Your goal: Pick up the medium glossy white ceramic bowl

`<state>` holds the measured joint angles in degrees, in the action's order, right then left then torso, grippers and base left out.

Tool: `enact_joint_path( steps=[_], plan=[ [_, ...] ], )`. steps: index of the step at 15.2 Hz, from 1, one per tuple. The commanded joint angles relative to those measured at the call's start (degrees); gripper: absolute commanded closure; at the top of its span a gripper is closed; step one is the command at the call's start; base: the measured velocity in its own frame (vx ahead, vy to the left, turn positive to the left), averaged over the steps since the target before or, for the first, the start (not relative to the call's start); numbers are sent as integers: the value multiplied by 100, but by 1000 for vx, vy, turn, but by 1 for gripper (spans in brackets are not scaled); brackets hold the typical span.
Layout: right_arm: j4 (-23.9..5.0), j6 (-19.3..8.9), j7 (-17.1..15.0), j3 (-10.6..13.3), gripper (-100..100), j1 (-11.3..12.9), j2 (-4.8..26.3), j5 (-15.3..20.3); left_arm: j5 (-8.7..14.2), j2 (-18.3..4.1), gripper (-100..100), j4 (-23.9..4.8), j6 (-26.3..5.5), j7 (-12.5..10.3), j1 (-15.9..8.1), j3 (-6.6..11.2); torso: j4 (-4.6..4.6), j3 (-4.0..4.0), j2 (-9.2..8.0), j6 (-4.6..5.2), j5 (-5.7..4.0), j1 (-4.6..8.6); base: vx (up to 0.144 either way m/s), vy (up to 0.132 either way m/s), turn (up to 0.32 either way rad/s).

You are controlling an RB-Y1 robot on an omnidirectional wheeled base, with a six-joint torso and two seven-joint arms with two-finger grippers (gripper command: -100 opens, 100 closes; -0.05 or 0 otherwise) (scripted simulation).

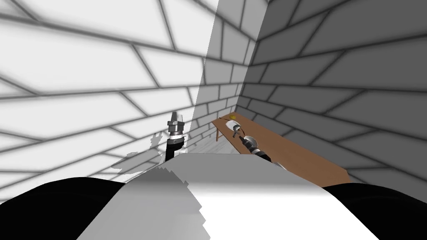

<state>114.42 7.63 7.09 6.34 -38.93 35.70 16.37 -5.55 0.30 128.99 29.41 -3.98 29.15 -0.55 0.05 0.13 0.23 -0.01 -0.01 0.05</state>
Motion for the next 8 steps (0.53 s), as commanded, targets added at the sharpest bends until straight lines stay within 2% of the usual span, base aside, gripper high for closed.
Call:
enact_joint_path(
  steps=[1, 2, 3, 4, 5, 8],
  plan=[
    [-218, -187, 174, 100, -100, -95, 286, 191, 0, 0, 0, 0, 0, 0, 0, 0, 0, 0, 0, 0, 0, 0, 61, -9, 185],
    [-350, -331, 307, 195, -100, -170, 429, 343, 0, 0, 0, 0, 0, 0, 0, 0, 0, 1, 3, -2, 0, 1, 73, -12, 311],
    [-355, -331, 307, 195, -100, -170, 478, 343, 0, 0, 0, 0, 0, 0, -1, 0, 2, 3, 6, -4, -1, 4, 71, -24, 209],
    [-492, -472, 440, 294, -100, -245, 658, 495, 0, 0, 0, 0, 0, 0, 0, 0, 2, 4, 7, 0, -1, 6, 72, -21, 187],
    [-492, -474, 440, 294, -100, -245, 658, 495, 0, 0, 0, 0, 0, 0, 0, 0, 2, 5, 8, -1, -1, 6, 64, -13, 143],
    [-766, -754, 706, 502, -100, -397, 999, 797, 0, 0, 0, 0, 0, 0, 0, 0, 1, 2, 3, 0, 0, 0, 57, -13, 175]
  ],
)
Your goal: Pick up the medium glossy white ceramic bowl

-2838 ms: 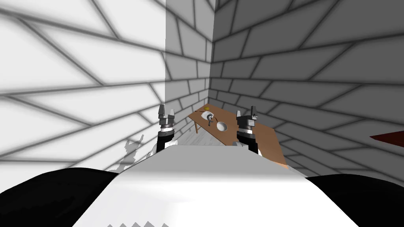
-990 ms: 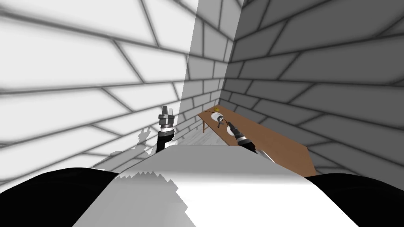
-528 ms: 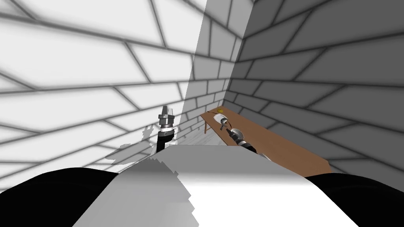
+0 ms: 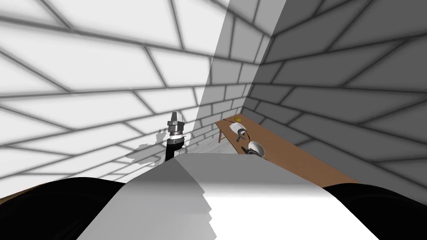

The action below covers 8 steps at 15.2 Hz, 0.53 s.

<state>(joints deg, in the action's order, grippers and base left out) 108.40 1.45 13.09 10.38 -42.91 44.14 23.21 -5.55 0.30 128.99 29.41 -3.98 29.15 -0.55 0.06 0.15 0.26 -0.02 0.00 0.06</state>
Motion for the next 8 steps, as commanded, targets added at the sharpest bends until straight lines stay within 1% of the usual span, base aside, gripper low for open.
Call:
enact_joint_path(
  steps=[1, 2, 3, 4, 5, 6, 7, 8],
  plan=[
    [-164, -136, 106, 98, -100, 1, 155, 112, 0, 0, 0, 0, 0, 0, 0, 0, 0, 0, 0, 0, 0, 0, 61, -18, 161],
    [-300, -272, 237, 205, -100, -74, 316, 261, 0, 0, 0, 0, 0, 0, 0, 0, 0, 0, 0, 1, -1, 0, 62, -12, 206],
    [-300, -272, 237, 205, -100, -74, 316, 261, 0, 0, 0, 0, 0, 0, 0, 0, 0, 1, 2, -1, 0, 0, 59, -13, 155],
    [-434, -404, 366, 315, -100, -148, 470, 408, 0, 0, 0, 0, 0, 0, 0, 0, 0, 1, 2, 1, -1, -1, 71, -6, 175],
    [-434, -404, 366, 315, -100, -148, 470, 408, 0, 0, 0, 0, 0, 0, 0, 0, 1, 2, 4, 0, 0, -3, 68, -7, 146],
    [-566, -532, 493, 427, -100, -221, 616, 552, 0, 0, 0, 0, 0, 0, 0, 0, 1, 3, 5, 1, 0, -4, 61, -17, 187],
    [-566, -532, 493, 427, -100, -221, 616, 552, 0, 0, 0, 0, 0, 0, 0, 0, 1, 2, 3, 0, 0, -2, 56, -24, 145],
    [-695, -656, 616, 540, -100, -293, 754, 692, 0, 0, 0, 0, 0, 0, 0, 0, 0, 1, 2, 1, 0, 0, 66, -23, 178]
  ],
)
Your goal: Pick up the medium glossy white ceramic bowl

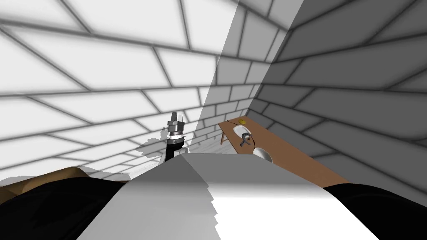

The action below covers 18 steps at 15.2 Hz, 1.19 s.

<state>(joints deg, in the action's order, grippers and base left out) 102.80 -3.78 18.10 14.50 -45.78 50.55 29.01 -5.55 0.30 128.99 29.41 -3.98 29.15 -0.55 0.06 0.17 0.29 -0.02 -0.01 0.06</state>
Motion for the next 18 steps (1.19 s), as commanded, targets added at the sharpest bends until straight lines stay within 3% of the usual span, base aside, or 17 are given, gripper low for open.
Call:
enact_joint_path(
  steps=[1, 4, 10, 18],
  plan=[
    [-261, -251, 235, 242, -100, -77, 241, 248, 0, 0, 0, 0, 0, 0, 0, 0, 0, 0, 0, 0, 0, 0, 79, -19, 258],
    [-382, -363, 351, 358, -100, -145, 362, 379, 0, 0, 0, 0, 0, 0, 0, 0, 1, 4, 7, -1, 0, -1, 75, -18, 184],
    [-908, -822, 854, 933, -100, -453, 815, 944, 0, 0, 0, 0, 0, 0, 0, 0, 2, 5, 8, -1, 2, -8, 78, -13, 193],
    [-1294, -1122, 1222, 1451, -100, -695, 1059, 1354, 0, 0, 0, 0, 0, 0, 0, 0, 2, 5, 8, 0, 4, -9, 74, -14, 148]
  ],
)
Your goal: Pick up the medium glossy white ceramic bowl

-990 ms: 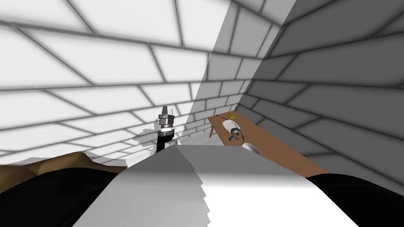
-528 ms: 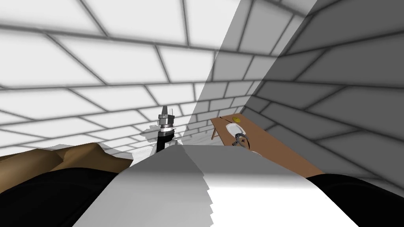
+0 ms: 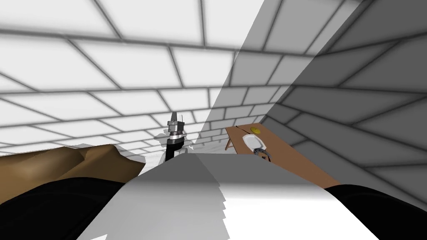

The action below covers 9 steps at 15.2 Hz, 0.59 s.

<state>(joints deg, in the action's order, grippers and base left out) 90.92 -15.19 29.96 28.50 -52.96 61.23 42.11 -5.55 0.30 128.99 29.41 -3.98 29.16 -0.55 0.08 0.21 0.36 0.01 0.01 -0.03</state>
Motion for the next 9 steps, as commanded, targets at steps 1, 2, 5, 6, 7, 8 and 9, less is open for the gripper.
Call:
enact_joint_path(
  steps=[1, 2, 5, 6, 7, 8, 9],
  plan=[
    [-158, -20, 86, 130, -100, -11, 17, 99, 0, 0, 0, 0, 0, 0, 0, 0, 0, 0, 0, 0, 0, 0, 57, -14, 62],
    [-46, -6, 30, 34, -100, -40, 11, 59, 0, 0, 0, 0, 0, 0, 0, 0, -1, -2, -4, 0, 0, -3, 32, -8, 25],
    [-373, 62, 77, 88, -100, 175, -217, 55, 0, 0, 0, 0, 0, 0, -1, 0, -7, -17, -31, -1, 0, -6, -23, -11, 90],
    [-437, 77, 84, 96, -100, 220, -264, 52, 0, 0, 0, 0, 0, 0, -1, 0, -9, -22, -39, -1, 0, -5, -38, -13, 69],
    [-500, 92, 91, 105, -100, 265, -311, 49, 0, 0, 0, 0, 0, 0, -1, 0, -10, -25, -43, 0, 0, -5, -30, -10, 49],
    [-628, 122, 105, 121, -100, 354, -404, 43, 0, 0, 0, 0, 0, 0, -1, 0, -11, -26, -44, 1, 0, -6, -35, -10, 67],
    [-692, 138, 112, 129, -100, 399, -451, 39, 0, 0, 0, 0, 0, 0, -1, 0, -11, -27, -46, 0, 0, -6, -41, -10, 78]
  ],
)
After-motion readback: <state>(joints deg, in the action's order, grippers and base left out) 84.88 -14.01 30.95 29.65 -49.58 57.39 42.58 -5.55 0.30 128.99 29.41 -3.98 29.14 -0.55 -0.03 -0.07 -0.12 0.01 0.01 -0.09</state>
